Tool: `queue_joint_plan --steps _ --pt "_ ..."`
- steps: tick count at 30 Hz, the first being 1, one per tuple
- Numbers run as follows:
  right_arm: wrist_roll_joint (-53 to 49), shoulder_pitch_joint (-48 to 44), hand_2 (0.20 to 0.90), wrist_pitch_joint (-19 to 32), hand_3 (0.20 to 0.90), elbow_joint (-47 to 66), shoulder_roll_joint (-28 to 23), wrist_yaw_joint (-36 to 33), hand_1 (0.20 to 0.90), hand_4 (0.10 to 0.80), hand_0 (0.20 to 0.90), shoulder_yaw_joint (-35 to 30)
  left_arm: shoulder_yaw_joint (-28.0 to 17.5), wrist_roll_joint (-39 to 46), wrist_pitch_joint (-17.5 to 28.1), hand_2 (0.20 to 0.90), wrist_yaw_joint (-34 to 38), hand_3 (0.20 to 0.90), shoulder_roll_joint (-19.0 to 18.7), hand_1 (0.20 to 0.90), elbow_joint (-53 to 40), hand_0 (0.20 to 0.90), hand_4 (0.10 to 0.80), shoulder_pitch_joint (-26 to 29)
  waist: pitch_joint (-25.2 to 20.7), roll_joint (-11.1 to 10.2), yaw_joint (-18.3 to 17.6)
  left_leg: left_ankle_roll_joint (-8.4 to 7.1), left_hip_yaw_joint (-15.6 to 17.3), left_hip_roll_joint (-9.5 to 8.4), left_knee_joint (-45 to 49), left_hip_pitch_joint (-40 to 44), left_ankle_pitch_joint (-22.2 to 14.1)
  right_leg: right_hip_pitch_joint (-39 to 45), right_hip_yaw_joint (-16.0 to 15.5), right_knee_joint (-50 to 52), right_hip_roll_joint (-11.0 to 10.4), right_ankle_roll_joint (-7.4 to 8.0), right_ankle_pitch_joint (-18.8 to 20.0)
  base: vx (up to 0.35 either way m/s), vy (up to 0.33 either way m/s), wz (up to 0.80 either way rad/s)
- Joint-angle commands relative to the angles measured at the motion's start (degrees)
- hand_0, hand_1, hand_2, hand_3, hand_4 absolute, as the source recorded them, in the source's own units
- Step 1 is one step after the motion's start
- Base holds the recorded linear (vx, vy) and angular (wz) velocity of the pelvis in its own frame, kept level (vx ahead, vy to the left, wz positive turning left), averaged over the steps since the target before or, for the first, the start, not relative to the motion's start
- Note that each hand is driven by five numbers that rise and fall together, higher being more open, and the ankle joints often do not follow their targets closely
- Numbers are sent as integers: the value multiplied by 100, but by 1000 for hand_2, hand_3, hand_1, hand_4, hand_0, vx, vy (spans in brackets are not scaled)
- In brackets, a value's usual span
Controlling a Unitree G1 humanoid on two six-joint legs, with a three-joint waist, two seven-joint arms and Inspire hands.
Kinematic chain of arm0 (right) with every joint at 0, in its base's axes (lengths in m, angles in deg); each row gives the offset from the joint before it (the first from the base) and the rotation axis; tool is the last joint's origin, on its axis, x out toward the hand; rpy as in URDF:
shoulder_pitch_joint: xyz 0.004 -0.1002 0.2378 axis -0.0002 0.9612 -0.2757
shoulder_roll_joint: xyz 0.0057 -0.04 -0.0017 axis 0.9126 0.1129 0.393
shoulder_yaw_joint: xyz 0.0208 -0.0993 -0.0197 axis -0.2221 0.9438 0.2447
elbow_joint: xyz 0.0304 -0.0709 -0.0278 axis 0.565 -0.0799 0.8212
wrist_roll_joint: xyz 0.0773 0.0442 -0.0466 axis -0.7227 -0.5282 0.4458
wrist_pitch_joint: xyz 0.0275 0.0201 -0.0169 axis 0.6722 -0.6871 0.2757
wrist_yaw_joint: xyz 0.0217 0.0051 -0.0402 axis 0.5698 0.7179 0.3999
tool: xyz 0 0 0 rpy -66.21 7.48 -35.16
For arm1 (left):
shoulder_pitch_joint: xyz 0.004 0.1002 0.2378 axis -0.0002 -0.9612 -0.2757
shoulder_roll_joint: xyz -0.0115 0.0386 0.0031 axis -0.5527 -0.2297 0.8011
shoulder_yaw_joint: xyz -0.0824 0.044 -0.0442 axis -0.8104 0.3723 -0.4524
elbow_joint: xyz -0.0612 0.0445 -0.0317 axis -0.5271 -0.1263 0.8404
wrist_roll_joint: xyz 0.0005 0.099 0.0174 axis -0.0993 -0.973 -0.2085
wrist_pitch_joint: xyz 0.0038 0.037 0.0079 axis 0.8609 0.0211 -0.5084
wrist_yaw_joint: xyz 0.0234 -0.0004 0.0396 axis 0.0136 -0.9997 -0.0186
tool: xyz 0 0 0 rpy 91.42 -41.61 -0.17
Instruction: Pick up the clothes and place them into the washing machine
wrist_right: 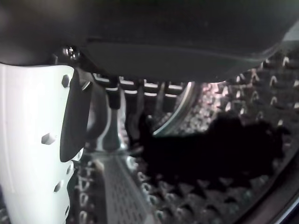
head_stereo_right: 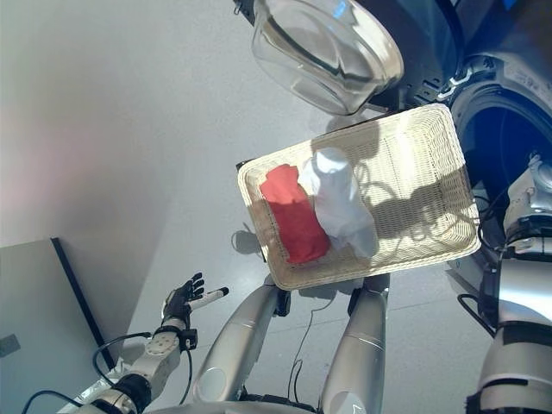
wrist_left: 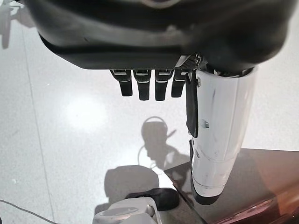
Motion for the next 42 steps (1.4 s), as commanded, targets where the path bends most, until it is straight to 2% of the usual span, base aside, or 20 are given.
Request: queue_joint_plan --steps 1,6,7,9,10,11,15,19,23,24,26,31,35,42 --pt "-74 79 900 566 900 393 -207 -61 900 800 900 358 -133 54 0 900 100 900 -303 900 526 900 800 -202 -297 -231 36 -753 -377 296 63 -111 92 300 -259 455 450 -258 -650 0 0 0" --pt "135 606 900 551 900 1047 607 213 900 800 900 448 -185 62 -29 900 57 900 -324 900 528 900 800 -179 -237 -389 11 -739 -424 314 166 -163 97 328 -335 477 468 -290 -634 -20 -20 -2" --pt "73 767 900 568 900 1096 1180 326 900 800 900 478 -163 38 -29 900 50 900 -339 900 525 900 800 -154 -234 -433 43 -731 -458 314 174 -166 111 368 -370 455 472 -302 -628 -27 -34 0" --pt "50 818 900 563 900 1125 1311 372 900 800 900 465 -162 16 -25 900 54 900 -352 900 523 900 800 -145 -227 -458 45 -728 -469 316 188 -169 112 379 -389 461 471 -310 -630 -11 -8 5" --pt "-42 903 900 547 900 1044 1767 517 900 800 900 511 -175 -33 -30 900 52 900 -341 900 609 900 800 -96 -215 -501 86 -725 -492 322 218 -182 118 402 -440 453 471 -319 -621 -14 -12 12" --pt "-40 907 900 547 900 1049 1778 514 900 800 900 509 -181 -33 -28 900 49 900 -349 900 611 900 800 -100 -216 -508 79 -725 -495 320 221 -182 116 406 -443 452 470 -319 -623 -16 -14 9" --pt "-321 1230 900 630 900 1222 2584 757 900 800 900 496 -222 -126 1 900 48 900 -375 900 585 900 800 -48 -213 -569 198 -734 -617 301 166 -116 191 568 -611 395 430 -323 -623 4 -32 9" --pt "-406 1462 900 660 900 1405 2822 879 900 800 900 526 -258 -197 10 900 70 900 -406 900 597 900 800 -45 -201 -632 259 -765 -706 276 60 14 258 759 -731 328 394 -319 -625 11 -15 24" --pt "-184 2019 900 643 900 1847 3051 1028 900 800 900 714 -403 -350 -17 900 119 900 -424 900 680 900 800 -127 -211 -820 321 -788 -795 264 -46 234 332 1110 -891 151 367 -297 -563 16 -14 18" --pt "-183 2023 900 642 900 1850 3052 1027 900 800 900 714 -403 -351 -17 900 119 900 -424 900 680 900 800 -130 -209 -820 319 -788 -796 263 -50 242 333 1118 -893 147 367 -297 -562 41 -8 18" --pt "-4 2314 900 526 900 1689 3116 1158 900 800 900 822 -458 -468 -36 900 102 900 -403 900 866 900 800 -110 -259 -981 350 -799 -849 268 -143 443 359 1390 -993 0 353 -265 -518 45 -19 14" --pt "287 2818 900 375 900 1410 3219 1332 900 800 900 942 -535 -542 -30 900 102 900 -400 900 902 900 800 -91 -331 -1177 390 -808 -954 265 -353 721 438 1741 -1137 -246 328 -216 -434 41 -17 8" --pt "737 2976 900 223 900 1011 3246 1297 900 800 900 1136 -512 -579 -2 900 132 900 -386 900 949 900 800 -32 -341 -1237 428 -812 -1020 234 -444 808 505 1885 -1255 -357 291 -184 -375 11 -6 17" --pt "1583 2894 900 -11 900 589 3254 1114 900 800 900 1597 -421 -629 35 900 275 900 -401 900 985 900 800 97 -279 -1207 491 -793 -1063 156 -369 719 517 1825 -1295 -307 253 -185 -355 -7 7 8"
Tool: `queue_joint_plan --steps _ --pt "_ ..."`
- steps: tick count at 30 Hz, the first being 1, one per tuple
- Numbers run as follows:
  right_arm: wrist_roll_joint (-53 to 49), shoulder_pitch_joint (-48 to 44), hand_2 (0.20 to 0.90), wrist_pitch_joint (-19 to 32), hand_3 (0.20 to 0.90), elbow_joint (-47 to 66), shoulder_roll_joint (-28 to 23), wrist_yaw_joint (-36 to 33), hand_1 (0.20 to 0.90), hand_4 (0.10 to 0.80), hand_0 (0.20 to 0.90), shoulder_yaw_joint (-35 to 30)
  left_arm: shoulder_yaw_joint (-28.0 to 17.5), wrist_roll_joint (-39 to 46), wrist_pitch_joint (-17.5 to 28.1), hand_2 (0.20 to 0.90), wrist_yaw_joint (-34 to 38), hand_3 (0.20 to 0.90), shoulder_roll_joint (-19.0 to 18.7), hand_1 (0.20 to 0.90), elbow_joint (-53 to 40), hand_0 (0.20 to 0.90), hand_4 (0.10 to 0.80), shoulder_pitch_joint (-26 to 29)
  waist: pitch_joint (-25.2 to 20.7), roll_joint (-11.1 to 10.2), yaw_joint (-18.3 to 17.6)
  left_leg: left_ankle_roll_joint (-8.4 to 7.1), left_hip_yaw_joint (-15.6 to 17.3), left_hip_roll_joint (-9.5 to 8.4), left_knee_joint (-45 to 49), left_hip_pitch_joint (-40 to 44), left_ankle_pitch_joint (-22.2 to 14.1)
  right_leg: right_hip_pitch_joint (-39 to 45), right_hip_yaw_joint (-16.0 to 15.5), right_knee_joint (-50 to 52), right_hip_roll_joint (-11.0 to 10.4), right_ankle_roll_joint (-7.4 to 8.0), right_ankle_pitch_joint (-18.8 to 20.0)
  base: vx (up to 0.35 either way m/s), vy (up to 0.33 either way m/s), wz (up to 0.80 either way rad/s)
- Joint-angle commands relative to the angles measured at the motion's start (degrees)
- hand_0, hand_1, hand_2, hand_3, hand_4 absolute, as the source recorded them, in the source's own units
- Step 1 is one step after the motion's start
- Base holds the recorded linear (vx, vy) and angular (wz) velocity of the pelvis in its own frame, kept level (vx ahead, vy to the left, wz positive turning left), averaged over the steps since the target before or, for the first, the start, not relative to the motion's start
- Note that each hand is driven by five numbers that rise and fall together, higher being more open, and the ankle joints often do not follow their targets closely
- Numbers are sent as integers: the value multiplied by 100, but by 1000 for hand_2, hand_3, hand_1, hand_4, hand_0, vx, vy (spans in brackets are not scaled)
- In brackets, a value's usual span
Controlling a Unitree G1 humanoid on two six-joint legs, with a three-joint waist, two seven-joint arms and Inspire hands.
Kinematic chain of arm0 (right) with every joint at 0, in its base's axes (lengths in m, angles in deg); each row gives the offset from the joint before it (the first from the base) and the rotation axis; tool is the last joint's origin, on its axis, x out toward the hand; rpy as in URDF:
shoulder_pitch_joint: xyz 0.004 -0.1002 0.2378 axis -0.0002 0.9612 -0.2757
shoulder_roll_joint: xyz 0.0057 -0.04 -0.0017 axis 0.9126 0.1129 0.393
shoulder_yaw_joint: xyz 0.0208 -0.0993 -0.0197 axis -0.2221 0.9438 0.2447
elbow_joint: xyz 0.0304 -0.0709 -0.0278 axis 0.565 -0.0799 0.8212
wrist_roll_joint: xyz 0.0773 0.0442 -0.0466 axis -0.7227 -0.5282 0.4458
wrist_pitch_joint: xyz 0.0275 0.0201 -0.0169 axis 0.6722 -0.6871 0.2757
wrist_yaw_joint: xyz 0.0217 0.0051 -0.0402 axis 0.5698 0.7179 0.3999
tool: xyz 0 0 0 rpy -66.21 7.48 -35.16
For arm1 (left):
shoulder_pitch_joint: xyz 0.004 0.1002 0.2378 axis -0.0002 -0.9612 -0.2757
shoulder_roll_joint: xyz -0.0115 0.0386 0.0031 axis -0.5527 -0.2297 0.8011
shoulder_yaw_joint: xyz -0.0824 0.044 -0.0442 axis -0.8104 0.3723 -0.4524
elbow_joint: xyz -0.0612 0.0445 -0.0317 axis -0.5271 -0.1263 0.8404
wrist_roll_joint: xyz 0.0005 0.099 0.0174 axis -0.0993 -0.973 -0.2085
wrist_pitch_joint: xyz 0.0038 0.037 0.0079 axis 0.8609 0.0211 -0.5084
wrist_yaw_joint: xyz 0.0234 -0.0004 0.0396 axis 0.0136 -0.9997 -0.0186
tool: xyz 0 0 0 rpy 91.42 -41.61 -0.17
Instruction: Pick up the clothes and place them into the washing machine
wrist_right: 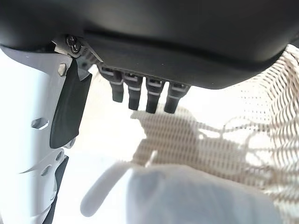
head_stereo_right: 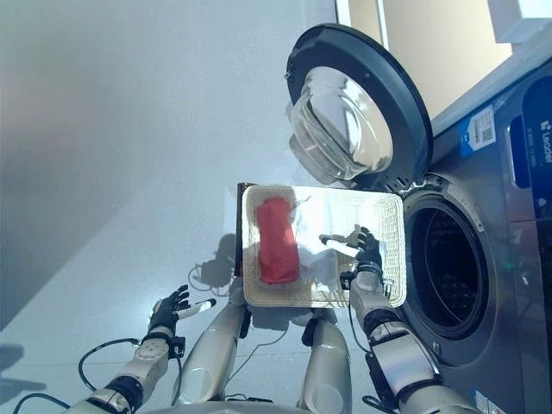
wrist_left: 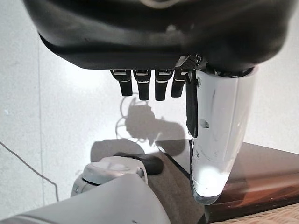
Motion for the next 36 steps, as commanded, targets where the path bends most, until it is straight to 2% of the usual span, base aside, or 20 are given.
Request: queue_joint_plan --steps 1,7,11,13,14,16,22,28,32,33,34,35,36 --pt "448 -7 900 91 900 196 -259 -239 900 800 900 164 -113 -170 160 900 268 900 -271 900 247 900 800 11 -11 92 178 -353 38 -130 -40 -307 337 193 -16 7 -3 99 -56 -34 22 1" --pt "798 -119 900 -15 900 25 -215 -419 900 800 900 373 -52 -152 200 900 365 900 -259 900 247 900 800 86 130 201 235 -351 -1 -184 31 -468 358 45 -40 137 -52 103 -98 -15 15 5" --pt "1097 -357 900 -142 900 -132 -249 -752 900 800 900 449 30 -10 242 900 468 900 -230 900 148 900 800 131 227 291 277 -323 14 -271 320 -753 271 -310 -16 618 -113 63 -279 -32 36 17" --pt "1378 -517 900 -294 900 -287 -299 -1023 900 800 900 507 102 84 262 900 549 900 -229 900 3 900 800 154 271 357 290 -293 39 -344 634 -990 144 -553 14 1001 -140 39 -423 18 16 16" --pt "1558 -622 900 -397 900 -441 -321 -1181 900 800 900 550 162 109 266 900 580 900 -226 900 -79 900 800 133 257 370 302 -274 45 -364 925 -1080 -183 -670 96 1328 -142 60 -710 59 40 19" --pt "1932 -1004 900 -640 900 -754 -402 -1361 900 800 900 650 349 153 273 900 604 900 -262 900 -467 900 800 -13 280 506 375 -174 79 -443 1611 -1507 -464 -1115 184 2109 -198 -12 -1039 -3 113 25" --pt "2464 -1452 900 -956 900 -1102 -411 -1437 900 800 900 976 461 305 206 900 581 900 -251 900 -550 900 800 -19 292 640 401 -42 185 -530 2533 -2007 -842 -1647 423 3080 -311 -84 -1442 -9 76 0" --pt "2513 -1524 900 -1018 900 -1187 -439 -1364 900 800 900 987 470 350 168 900 578 900 -178 900 -595 900 800 -37 302 785 437 -1 204 -614 2689 -2105 -928 -1755 466 3295 -405 -102 -1554 32 26 -5" --pt "2549 -1460 900 -998 900 -1138 -324 -1355 900 800 900 1063 471 366 139 900 579 900 -124 900 -503 900 800 -23 294 822 436 5 204 -644 2582 -2072 -884 -1718 477 3241 -394 -107 -1556 47 -5 6" --pt "2554 -1426 656 -991 656 -1130 -266 -1325 656 625 656 1081 477 353 130 900 579 900 -101 900 -461 900 800 -8 291 825 437 2 187 -645 2541 -2046 -872 -1698 480 3222 -387 -107 -1566 45 -27 8" --pt "2568 -1389 494 -987 494 -1117 -212 -1306 494 510 494 1105 455 325 114 900 579 900 -66 900 -356 900 800 20 288 823 436 -2 171 -638 2516 -2022 -865 -1673 467 3203 -388 -113 -1574 58 -36 5" --pt "2617 -1293 241 -977 241 -1090 -127 -1278 241 329 241 1171 454 293 97 900 587 900 -25 900 -222 900 800 59 282 811 419 -7 171 -636 2463 -1970 -854 -1633 450 3172 -388 -119 -1575 45 -24 1" --pt "2617 -1292 200 -978 200 -1089 -127 -1278 200 300 200 1172 453 293 98 900 587 900 -24 900 -221 900 800 59 283 812 417 -7 170 -637 2461 -1968 -854 -1630 449 3171 -388 -119 -1575 43 -27 -1"
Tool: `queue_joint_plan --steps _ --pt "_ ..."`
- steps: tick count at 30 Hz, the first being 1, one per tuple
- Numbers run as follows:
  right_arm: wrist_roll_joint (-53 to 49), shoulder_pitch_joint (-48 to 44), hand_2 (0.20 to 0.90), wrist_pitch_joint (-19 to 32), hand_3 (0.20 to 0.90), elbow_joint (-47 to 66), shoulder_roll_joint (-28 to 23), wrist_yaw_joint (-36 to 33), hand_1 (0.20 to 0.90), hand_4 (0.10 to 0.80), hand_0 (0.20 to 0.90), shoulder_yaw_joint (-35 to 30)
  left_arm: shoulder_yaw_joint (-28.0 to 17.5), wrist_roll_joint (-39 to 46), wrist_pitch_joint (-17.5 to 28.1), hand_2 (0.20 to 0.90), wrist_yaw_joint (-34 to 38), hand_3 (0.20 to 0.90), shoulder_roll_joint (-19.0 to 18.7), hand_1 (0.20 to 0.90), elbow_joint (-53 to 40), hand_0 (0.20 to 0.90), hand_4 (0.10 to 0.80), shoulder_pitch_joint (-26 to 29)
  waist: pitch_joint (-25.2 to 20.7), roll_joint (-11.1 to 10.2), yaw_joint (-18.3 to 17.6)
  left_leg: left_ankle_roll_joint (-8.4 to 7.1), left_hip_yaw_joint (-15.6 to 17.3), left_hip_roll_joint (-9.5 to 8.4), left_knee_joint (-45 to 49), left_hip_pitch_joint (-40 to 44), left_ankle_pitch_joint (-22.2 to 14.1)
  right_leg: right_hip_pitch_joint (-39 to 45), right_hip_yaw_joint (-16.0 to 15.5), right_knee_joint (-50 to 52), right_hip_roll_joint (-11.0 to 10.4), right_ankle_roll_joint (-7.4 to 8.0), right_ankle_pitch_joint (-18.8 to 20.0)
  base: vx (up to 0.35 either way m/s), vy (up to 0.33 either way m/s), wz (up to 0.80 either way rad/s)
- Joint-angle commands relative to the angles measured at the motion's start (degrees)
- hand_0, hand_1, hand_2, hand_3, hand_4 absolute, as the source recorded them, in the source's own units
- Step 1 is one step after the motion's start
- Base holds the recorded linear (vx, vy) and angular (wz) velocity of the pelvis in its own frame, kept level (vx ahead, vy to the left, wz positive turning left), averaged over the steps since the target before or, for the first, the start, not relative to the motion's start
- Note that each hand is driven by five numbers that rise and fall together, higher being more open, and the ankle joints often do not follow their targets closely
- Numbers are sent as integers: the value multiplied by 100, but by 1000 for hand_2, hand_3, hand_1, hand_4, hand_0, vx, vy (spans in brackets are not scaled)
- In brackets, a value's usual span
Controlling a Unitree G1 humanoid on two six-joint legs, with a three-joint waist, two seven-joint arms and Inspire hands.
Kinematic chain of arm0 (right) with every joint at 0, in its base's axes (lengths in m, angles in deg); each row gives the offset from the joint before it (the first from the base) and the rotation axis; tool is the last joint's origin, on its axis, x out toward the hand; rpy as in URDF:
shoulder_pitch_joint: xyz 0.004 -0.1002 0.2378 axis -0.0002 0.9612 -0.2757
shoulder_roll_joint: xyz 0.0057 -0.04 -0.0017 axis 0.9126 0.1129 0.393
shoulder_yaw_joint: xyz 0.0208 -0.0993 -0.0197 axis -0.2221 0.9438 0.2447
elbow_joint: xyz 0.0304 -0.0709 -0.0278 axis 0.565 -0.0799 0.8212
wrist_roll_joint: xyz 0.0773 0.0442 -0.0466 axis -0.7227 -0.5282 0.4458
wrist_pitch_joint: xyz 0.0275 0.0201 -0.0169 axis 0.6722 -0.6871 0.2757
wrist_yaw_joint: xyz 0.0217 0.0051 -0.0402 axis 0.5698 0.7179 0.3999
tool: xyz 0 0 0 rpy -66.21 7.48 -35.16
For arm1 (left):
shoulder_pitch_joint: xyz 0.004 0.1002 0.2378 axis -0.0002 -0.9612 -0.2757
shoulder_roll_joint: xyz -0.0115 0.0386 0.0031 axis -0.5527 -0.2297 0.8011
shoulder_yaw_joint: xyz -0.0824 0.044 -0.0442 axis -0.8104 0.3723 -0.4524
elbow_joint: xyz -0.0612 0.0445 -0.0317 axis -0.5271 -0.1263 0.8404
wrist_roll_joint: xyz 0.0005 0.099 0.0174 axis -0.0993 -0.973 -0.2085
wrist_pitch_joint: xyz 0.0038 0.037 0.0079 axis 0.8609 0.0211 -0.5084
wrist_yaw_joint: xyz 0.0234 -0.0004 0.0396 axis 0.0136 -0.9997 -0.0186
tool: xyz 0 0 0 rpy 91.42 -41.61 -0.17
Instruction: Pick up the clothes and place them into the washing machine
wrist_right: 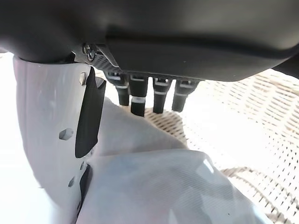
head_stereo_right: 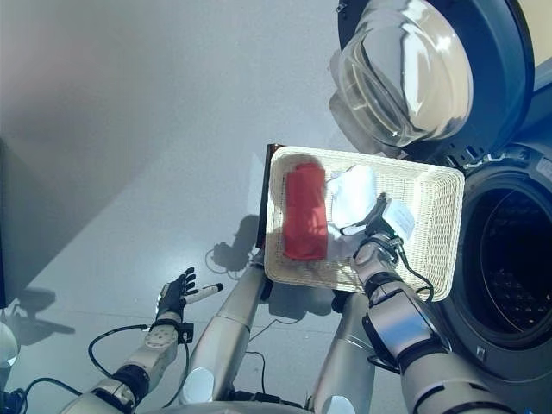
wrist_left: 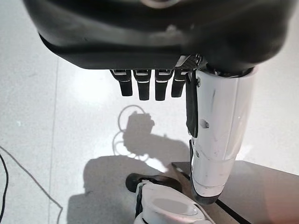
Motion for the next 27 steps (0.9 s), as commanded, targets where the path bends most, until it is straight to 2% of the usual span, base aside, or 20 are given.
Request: queue_joint_plan --steps 1,6,13,16,19,20,21,25,26,27 --pt "252 213 200 59 200 117 178 229 200 300 200 238 -63 -8 6 900 171 900 -21 900 192 900 800 -154 -77 311 131 -86 212 -214 14 -16 32 431 83 143 126 -101 -203 0 0 0" --pt "246 439 200 99 200 121 289 273 200 300 200 253 -80 -65 6 900 190 900 43 900 317 900 800 -110 -105 308 106 -109 160 -187 -235 147 119 573 49 -14 169 -88 -170 15 -19 3" --pt "100 654 200 142 200 106 64 254 200 300 200 49 -103 -159 3 900 183 900 28 900 387 900 800 -214 -174 272 51 -124 163 -117 -430 343 169 741 75 -236 241 -89 -99 6 -11 2" --pt "-631 717 200 358 200 141 -342 270 200 300 200 -513 -164 -118 -5 900 128 900 -60 900 325 900 800 -305 -214 215 -30 -115 206 -65 -399 380 142 739 177 -280 298 -96 -68 -10 5 -9" --pt "-2250 768 200 956 200 490 -596 362 200 300 200 -1490 -253 -5 21 900 86 900 -128 900 275 900 800 -371 -241 199 -139 -79 272 -21 -289 373 54 684 303 -224 342 -105 -88 -15 29 -12" --pt "-2256 774 200 957 200 493 -598 364 200 300 200 -1492 -249 -4 20 900 85 900 -130 900 274 900 800 -372 -243 196 -131 -78 277 -19 -284 371 49 680 308 -219 344 -105 -90 -18 34 -11" --pt "-2833 791 200 1202 200 679 -635 504 200 300 200 -1782 -275 29 46 900 68 900 -155 900 190 900 800 -415 -237 186 -160 -63 310 -2 -241 362 18 656 349 -206 355 -100 -88 -26 36 -14" --pt "-4064 1012 200 1725 200 1216 -647 802 200 300 200 -2375 -422 118 77 900 -101 900 -281 900 -122 900 800 -624 -219 178 -298 -14 456 97 -144 349 -55 570 547 -273 463 -107 -42 -58 73 -52" --pt "-5194 1056 200 2181 200 1448 -498 1077 200 300 200 -2925 -467 191 89 900 -157 900 -223 900 -102 900 800 -635 -188 204 -391 20 556 160 -214 346 124 537 609 -419 531 -143 166 -10 54 -87" --pt "-5213 1063 200 2185 200 1435 -501 1097 200 300 200 -2925 -461 192 87 900 -159 900 -225 900 -96 900 800 -636 -218 188 -377 4 526 151 -164 410 -83 588 663 -363 544 -102 -11 -2 57 -78"
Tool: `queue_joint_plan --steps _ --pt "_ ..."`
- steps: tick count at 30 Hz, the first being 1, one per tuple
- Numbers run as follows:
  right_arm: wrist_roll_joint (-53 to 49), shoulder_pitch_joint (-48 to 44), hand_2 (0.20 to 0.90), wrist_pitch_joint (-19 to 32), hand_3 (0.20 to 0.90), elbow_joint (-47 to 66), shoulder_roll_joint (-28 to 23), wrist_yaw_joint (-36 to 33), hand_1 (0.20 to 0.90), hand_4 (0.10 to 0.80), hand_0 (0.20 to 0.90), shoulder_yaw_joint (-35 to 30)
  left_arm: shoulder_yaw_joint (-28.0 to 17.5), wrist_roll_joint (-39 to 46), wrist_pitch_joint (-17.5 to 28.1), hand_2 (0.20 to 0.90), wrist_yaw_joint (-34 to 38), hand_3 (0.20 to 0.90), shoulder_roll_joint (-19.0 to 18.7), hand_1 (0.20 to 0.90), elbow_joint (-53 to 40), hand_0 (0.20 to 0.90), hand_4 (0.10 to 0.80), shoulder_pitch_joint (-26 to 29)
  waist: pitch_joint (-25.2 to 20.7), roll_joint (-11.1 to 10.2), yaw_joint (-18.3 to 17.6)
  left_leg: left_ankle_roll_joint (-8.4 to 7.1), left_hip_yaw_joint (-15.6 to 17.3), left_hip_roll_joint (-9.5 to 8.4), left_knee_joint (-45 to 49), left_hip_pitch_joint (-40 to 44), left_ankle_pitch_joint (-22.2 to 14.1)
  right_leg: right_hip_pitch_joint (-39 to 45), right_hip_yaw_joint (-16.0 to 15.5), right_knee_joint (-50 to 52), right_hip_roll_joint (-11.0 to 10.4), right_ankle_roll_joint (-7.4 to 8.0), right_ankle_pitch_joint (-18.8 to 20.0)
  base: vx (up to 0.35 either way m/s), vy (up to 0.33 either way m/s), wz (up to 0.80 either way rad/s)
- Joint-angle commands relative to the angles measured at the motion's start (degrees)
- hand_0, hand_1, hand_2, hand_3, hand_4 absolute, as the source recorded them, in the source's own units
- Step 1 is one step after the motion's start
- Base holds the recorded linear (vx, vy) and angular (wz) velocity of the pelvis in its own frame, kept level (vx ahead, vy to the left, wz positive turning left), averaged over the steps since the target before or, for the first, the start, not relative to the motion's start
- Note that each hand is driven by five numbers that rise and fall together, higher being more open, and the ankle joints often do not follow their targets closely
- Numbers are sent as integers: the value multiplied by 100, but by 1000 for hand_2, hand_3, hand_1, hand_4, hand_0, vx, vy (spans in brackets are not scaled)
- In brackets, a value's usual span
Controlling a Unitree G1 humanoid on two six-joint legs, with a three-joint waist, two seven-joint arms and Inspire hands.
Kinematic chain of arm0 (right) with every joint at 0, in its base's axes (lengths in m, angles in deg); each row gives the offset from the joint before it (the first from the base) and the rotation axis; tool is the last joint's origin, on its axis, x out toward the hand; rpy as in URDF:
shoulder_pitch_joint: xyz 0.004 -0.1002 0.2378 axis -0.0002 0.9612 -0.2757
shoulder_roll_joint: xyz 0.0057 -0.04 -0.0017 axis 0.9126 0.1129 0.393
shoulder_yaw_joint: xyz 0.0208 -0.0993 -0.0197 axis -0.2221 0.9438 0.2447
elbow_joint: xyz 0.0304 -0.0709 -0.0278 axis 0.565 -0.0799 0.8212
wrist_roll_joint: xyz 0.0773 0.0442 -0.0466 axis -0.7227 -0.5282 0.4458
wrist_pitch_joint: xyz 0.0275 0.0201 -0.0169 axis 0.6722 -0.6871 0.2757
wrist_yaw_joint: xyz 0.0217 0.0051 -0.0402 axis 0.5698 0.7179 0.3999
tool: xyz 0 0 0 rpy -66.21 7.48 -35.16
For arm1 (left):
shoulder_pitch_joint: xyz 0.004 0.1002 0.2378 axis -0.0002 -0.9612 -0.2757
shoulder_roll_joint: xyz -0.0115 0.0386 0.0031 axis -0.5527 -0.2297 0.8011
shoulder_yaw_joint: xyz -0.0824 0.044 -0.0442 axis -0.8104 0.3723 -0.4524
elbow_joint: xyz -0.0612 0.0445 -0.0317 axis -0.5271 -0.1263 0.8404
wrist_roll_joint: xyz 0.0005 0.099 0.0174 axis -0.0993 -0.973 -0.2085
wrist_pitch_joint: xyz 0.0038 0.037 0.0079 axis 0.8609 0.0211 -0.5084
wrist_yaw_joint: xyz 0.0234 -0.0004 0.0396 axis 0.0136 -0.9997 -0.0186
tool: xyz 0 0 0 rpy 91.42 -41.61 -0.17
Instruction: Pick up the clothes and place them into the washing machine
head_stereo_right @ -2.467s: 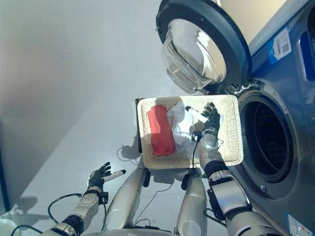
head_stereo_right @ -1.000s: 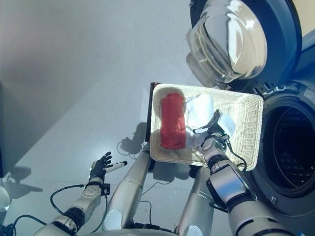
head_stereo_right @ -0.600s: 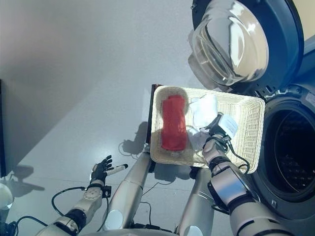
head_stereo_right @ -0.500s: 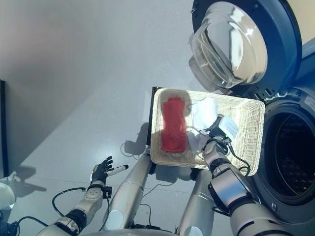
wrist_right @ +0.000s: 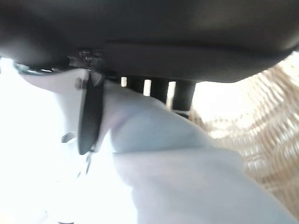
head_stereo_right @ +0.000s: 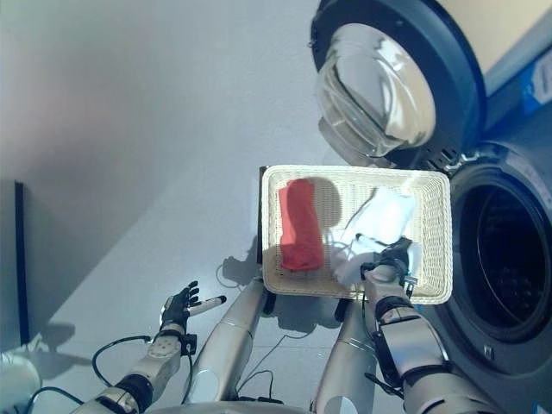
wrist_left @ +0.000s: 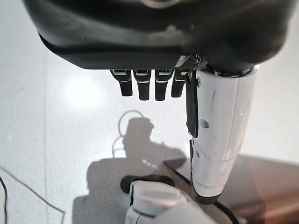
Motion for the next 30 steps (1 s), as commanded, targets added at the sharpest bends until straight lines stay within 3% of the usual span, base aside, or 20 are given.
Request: queue_joint_plan --steps 1,2,7,10,17,19,27,29,30 --pt "-1457 50 200 815 200 298 -290 297 200 300 200 -479 -371 215 175 900 -6 900 -307 900 23 900 800 -148 97 -11 2 -231 -101 -10 -13 0 -74 467 -75 201 234 -204 -88 -8 55 -50" --pt "-2408 37 200 1063 200 442 -164 656 200 300 200 -891 -430 223 146 900 -71 900 -245 900 123 900 800 -126 117 11 -84 -190 -7 36 -93 -1 97 446 -33 20 283 -240 119 -114 68 -25" --pt "-3391 -127 200 1367 200 556 -100 968 200 300 200 -1402 -484 319 109 900 -214 900 -88 900 290 900 800 -137 103 67 -143 -158 131 92 -194 159 50 500 162 -260 409 -213 231 -13 62 -50" --pt "-3648 -439 200 1384 200 504 -346 990 200 300 200 -1619 -438 373 147 900 -286 900 -3 900 358 900 800 -168 52 158 -193 -146 255 131 -318 254 39 498 360 -450 481 -168 342 8 59 -40" --pt "-3296 -974 200 1340 200 501 -973 830 200 300 200 -1509 -382 461 193 900 -379 900 58 900 258 900 800 -293 -40 314 -179 -173 429 190 -618 401 92 494 553 -756 512 -106 516 9 22 -27" --pt "-3050 -1295 200 1272 200 494 -1435 753 200 300 200 -1378 -406 430 182 900 -408 900 8 900 264 900 800 -349 -95 376 -172 -204 466 216 -744 457 127 517 584 -884 494 -90 585 13 -9 -11" --pt "-2473 -2192 200 1277 200 755 -2485 483 200 300 200 -884 -478 357 173 900 -419 900 -79 900 308 900 800 -424 -131 436 -145 -246 529 258 -888 462 171 473 664 -1057 518 -84 708 17 -22 -5" --pt "-2208 -2742 200 1214 200 592 -3097 338 200 300 200 -594 -439 346 210 900 -425 900 -136 900 260 900 800 -448 -162 448 -124 -260 531 267 -910 437 173 442 677 -1071 529 -80 707 0 0 0" --pt "-2212 -2759 200 1214 200 581 -3103 342 200 300 200 -580 -441 346 210 900 -424 900 -129 900 261 900 800 -445 -159 454 -126 -260 532 268 -909 435 172 440 678 -1070 530 -80 708 0 0 0"
